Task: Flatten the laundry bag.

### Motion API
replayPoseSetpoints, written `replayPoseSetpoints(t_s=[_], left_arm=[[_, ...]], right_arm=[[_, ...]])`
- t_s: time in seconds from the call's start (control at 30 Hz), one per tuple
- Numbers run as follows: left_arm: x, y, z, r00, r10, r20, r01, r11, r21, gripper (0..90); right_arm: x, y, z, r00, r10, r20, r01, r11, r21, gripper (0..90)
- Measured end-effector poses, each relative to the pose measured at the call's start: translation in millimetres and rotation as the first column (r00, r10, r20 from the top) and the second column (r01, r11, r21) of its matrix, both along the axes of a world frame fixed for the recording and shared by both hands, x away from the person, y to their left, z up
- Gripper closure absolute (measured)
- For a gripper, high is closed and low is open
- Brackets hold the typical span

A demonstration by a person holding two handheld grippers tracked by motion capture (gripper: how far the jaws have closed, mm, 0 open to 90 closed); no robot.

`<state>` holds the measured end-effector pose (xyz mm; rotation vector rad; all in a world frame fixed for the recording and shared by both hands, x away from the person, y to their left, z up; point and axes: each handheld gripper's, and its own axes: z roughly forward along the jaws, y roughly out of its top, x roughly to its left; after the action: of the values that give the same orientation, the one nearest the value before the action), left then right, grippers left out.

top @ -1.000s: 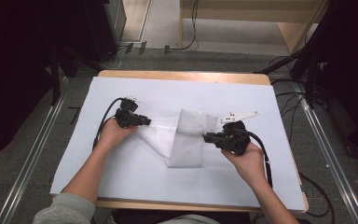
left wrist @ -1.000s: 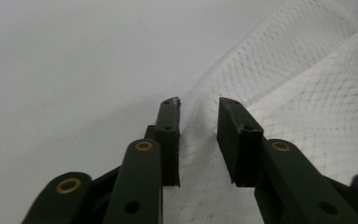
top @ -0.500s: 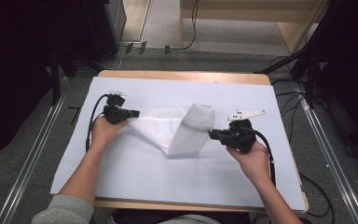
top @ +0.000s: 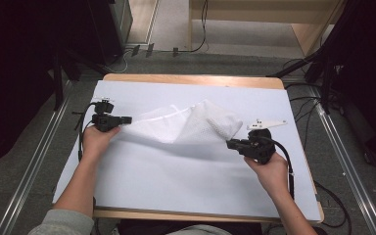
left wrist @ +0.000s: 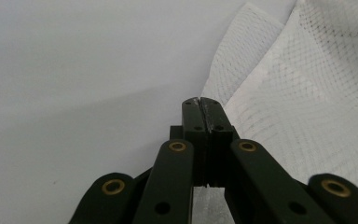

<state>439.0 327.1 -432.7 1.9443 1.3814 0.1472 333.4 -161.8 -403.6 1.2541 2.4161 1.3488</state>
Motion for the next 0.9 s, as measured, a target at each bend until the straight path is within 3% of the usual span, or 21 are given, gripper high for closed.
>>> replayPoseSetpoints(t_s=[0.27,0.47,0.53,0.67,0.9], left_arm=[[-1.7,-1.8,0.7,0.9997,-0.023,-0.010,0.023,0.9997,-0.008,90.0],[-1.4,-2.6,1.3,0.9997,-0.023,-0.005,0.023,0.9996,0.013,87.4],[-2.6,-2.5,4.6,0.9999,-0.015,0.006,0.015,0.9996,0.023,82.0],[-6.7,-0.6,13.7,0.9994,-0.021,0.027,0.022,0.9996,-0.016,72.4],[-16.8,-2.6,26.7,0.9980,-0.045,0.046,0.047,0.9978,-0.047,67.5]], right_arm=[[-12.5,-15.0,-3.1,0.9996,-0.026,-0.011,0.026,1.000,-0.011,74.2],[-18.6,-37.2,2.1,0.9966,-0.079,0.025,0.079,0.997,-0.011,69.5],[-19.4,-44.9,4.4,0.9947,-0.096,0.035,0.096,0.995,-0.003,69.4],[-11.8,-46.1,2.3,0.9948,-0.100,0.016,0.100,0.995,0.022,69.4],[16.1,-31.1,0.5,0.9972,-0.074,0.009,0.074,0.997,0.003,68.7]])
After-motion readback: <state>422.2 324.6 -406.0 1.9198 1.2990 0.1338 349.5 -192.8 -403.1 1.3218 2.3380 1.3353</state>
